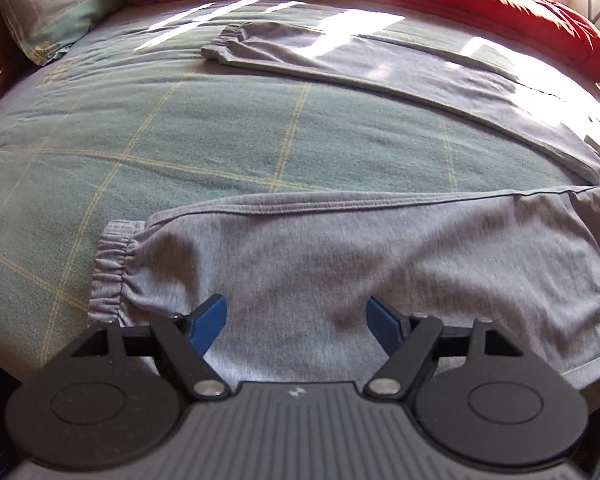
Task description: Fold clothes
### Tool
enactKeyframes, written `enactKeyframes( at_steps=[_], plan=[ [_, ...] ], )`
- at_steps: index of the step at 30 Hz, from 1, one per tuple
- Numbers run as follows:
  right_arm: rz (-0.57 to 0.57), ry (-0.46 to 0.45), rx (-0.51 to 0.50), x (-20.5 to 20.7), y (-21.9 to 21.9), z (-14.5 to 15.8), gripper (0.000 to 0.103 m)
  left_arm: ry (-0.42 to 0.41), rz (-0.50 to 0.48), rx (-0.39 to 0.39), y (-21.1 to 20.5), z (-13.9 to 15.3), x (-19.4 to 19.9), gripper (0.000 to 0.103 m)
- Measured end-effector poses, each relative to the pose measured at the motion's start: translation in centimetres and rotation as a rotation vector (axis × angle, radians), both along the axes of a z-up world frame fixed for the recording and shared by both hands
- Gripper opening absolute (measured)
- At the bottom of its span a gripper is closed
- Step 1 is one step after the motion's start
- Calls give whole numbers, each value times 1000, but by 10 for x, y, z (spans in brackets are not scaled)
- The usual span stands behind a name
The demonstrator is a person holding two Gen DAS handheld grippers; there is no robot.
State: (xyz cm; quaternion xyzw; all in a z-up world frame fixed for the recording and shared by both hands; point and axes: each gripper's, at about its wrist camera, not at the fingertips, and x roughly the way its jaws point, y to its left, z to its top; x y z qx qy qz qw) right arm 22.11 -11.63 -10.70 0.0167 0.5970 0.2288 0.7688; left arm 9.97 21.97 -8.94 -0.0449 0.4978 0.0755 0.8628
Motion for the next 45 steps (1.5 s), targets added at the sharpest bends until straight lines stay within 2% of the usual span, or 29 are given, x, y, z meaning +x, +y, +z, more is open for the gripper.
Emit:
enactKeyframes(
  at_steps=[6,11,16,18,23,26,28,33,36,40,43,45],
  plan=[
    [-182,-17,-31,2,-74,14,103,-99,-205,17,-69,34,17,78],
    [-222,-118,-181,-5,-106,1,103,-129,-355,20,-135,36,43,78],
    [-209,-137,-282,-6,-121,-33,103,-105,-442,10,-201,23,59,78],
    [-215,-115,-255,-5,-128,-49,103,-75,-458,-4,-222,13,65,78],
    [-220,-179,-192,-17,-138,-56,103,21,-472,-29,-262,-19,77,78],
    [-214,-207,-171,-24,-139,-55,103,84,-447,-61,-271,-42,76,78],
    [-206,-229,-157,-28,-140,-55,103,70,-434,-64,-270,-51,69,81],
    [-168,-272,-122,-36,-149,-54,103,86,-432,-114,-257,-39,68,83],
    [-138,-285,-94,-38,-156,-49,103,49,-419,-153,-249,-19,91,82],
    [-172,-266,-43,-33,-170,-42,103,-64,-427,-180,-245,10,139,80],
    [-204,-258,-30,-26,-177,-39,103,-94,-411,-201,-248,11,186,74],
    [-223,-261,-43,-19,-180,-38,103,-78,-411,-212,-253,2,208,68]
  ],
)
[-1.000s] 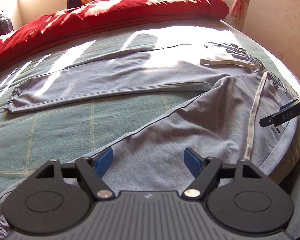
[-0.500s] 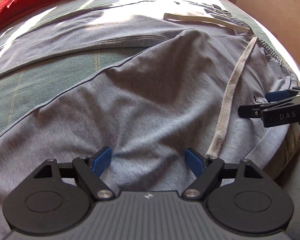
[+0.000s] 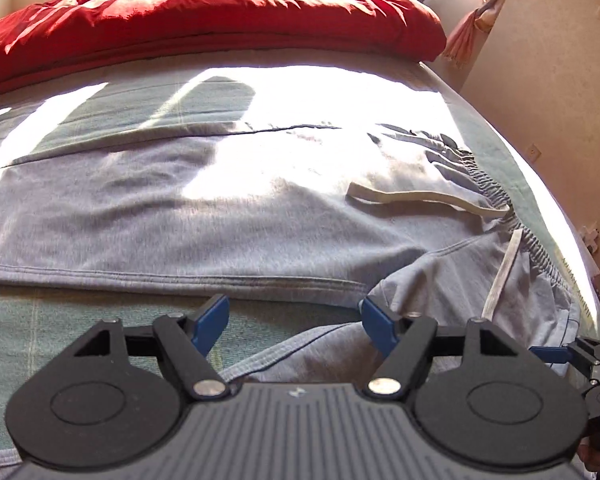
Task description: Fold clothes
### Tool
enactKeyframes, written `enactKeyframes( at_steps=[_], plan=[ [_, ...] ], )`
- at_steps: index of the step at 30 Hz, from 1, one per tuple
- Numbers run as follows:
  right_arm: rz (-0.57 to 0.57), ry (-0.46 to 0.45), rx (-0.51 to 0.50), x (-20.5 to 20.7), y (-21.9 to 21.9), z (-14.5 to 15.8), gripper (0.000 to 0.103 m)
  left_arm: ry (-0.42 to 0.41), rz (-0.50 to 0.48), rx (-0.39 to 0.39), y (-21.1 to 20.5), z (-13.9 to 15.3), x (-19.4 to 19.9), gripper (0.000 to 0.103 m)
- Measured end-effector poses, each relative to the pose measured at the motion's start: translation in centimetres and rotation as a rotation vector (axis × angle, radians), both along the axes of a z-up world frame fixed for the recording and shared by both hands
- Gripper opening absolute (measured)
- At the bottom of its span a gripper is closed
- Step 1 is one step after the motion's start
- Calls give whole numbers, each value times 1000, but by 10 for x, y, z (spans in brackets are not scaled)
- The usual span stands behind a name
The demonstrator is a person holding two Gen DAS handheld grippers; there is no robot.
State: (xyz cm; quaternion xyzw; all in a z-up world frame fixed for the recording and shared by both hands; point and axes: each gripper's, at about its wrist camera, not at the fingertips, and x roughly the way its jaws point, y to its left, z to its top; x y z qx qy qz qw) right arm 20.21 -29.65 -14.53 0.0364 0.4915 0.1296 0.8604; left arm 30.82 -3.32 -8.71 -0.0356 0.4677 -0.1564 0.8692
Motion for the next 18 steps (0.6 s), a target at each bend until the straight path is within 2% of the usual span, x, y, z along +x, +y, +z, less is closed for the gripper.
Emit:
enactKeyframes(
  at_steps=[4,7,12,18],
  plan=[
    [-34,4,1,12,-6,0,103,106,-31,-57,-11,-34,14,65],
    [-55,9,19,18,-12,-1,103,185,-12,-163,-8,-54,16,65],
    [-67,6,20,26,-15,-3,103,195,18,-302,-2,-64,30,72],
    [-60,-2,5,29,-14,-4,103,170,26,-398,-6,-56,50,72]
  ],
)
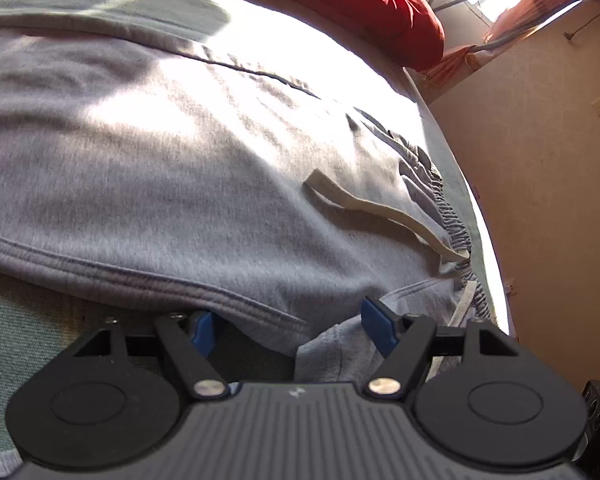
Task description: Fold clothes
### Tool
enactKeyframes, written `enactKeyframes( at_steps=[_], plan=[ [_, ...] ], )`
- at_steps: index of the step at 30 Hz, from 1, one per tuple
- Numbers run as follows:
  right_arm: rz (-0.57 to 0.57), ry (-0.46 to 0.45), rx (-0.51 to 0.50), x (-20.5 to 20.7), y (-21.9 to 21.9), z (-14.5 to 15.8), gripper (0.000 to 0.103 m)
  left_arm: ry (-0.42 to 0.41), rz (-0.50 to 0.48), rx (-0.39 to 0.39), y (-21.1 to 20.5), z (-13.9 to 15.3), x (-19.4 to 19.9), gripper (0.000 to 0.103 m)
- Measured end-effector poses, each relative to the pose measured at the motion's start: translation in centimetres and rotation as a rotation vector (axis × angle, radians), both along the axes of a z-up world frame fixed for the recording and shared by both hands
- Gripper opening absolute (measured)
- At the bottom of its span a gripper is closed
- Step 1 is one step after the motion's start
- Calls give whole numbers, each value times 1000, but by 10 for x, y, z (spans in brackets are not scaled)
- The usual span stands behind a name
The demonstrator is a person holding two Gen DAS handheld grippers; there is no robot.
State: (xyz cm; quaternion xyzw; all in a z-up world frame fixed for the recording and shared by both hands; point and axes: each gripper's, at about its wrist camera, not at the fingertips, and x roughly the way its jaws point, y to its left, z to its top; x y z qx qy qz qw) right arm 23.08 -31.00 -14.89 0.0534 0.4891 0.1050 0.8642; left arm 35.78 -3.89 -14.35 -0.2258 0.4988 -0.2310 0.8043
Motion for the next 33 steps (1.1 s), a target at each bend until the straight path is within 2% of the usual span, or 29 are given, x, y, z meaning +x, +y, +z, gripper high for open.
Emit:
enactKeyframes(
  at_steps=[3,6,10,15,18,23,25,27,29,30,33],
  plan=[
    [3,0,-3,0,0,1,103,-49,66,-89,10,10,5,72],
    [5,1,-7,0,1,1,103,0,59,-157,8,1,6,72],
    [8,1,-12,1,2,0,103,25,-30,-125,-14,-10,-3,72],
    [14,2,-16,0,0,0,103,-35,-26,-211,-11,16,6,72],
    [29,-11,-15,0,-1,5,103,-70,-27,-223,-9,28,13,73],
    [72,-70,-1,8,5,27,103,32,-121,-139,-29,12,16,74],
    [101,-103,1,12,11,39,103,29,-117,-170,-26,16,19,74],
    [129,-131,8,17,18,47,103,20,-76,-251,-15,24,27,74],
    [151,-141,13,24,26,50,103,48,-35,-319,-8,25,36,75],
    [164,-141,17,27,31,50,103,65,-32,-323,-8,24,39,75],
    [220,-149,58,36,45,49,103,65,-76,-256,-19,25,41,76]
  ],
)
